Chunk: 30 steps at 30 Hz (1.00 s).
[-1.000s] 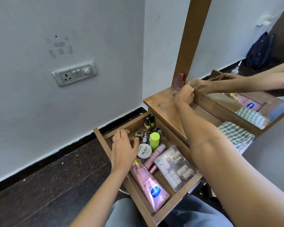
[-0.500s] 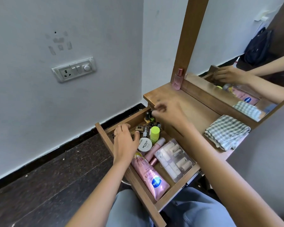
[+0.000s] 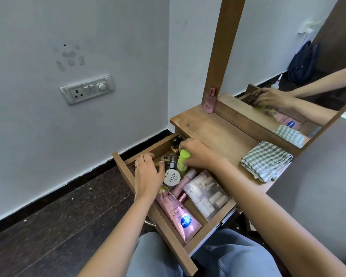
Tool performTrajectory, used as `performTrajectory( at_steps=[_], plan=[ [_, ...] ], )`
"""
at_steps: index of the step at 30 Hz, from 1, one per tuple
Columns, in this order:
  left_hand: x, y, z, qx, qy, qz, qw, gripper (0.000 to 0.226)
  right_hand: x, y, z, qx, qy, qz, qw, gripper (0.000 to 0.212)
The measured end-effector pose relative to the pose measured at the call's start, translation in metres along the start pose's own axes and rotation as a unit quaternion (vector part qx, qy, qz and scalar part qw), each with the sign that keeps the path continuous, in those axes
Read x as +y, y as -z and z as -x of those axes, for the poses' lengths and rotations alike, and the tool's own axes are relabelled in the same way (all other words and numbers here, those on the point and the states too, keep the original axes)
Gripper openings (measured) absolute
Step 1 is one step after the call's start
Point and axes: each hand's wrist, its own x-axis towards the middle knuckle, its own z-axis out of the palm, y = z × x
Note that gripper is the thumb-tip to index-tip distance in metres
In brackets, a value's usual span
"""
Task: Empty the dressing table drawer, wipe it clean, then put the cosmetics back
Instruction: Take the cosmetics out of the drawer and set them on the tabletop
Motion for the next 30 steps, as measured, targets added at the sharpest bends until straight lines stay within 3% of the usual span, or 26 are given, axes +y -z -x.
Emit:
performTrajectory(
  at_steps=[4, 8, 14, 20, 25, 30],
  plan=[
    [-0.001, -0.001, -0.001, 0.007, -0.005, 0.003, 1.0, 0.034, 0.011, 0.056, 0.007, 0.166, -0.083, -0.185, 0.965, 0.039],
    [-0.001, -0.002, -0.001, 0.01, -0.007, 0.007, 1.0, 0.034, 0.048, 0.101, -0.007, 0.275, -0.19, -0.158, 0.929, 0.04],
    [-0.001, -0.002, -0.001, 0.008, -0.007, 0.012, 1.0, 0.032, 0.086, 0.098, -0.04, 0.268, -0.271, -0.097, 0.919, 0.039],
    [-0.002, -0.002, -0.001, 0.007, -0.005, 0.014, 1.0, 0.031, 0.093, 0.092, -0.058, 0.29, -0.27, -0.048, 0.917, 0.033],
    [-0.002, -0.003, -0.002, 0.008, 0.0, 0.015, 1.0, 0.03, 0.089, 0.087, -0.064, 0.277, -0.236, 0.052, 0.93, 0.042],
    [-0.001, -0.004, -0.002, 0.006, -0.003, 0.016, 1.0, 0.03, 0.09, 0.083, -0.067, 0.283, -0.255, 0.14, 0.914, 0.034]
  ],
)
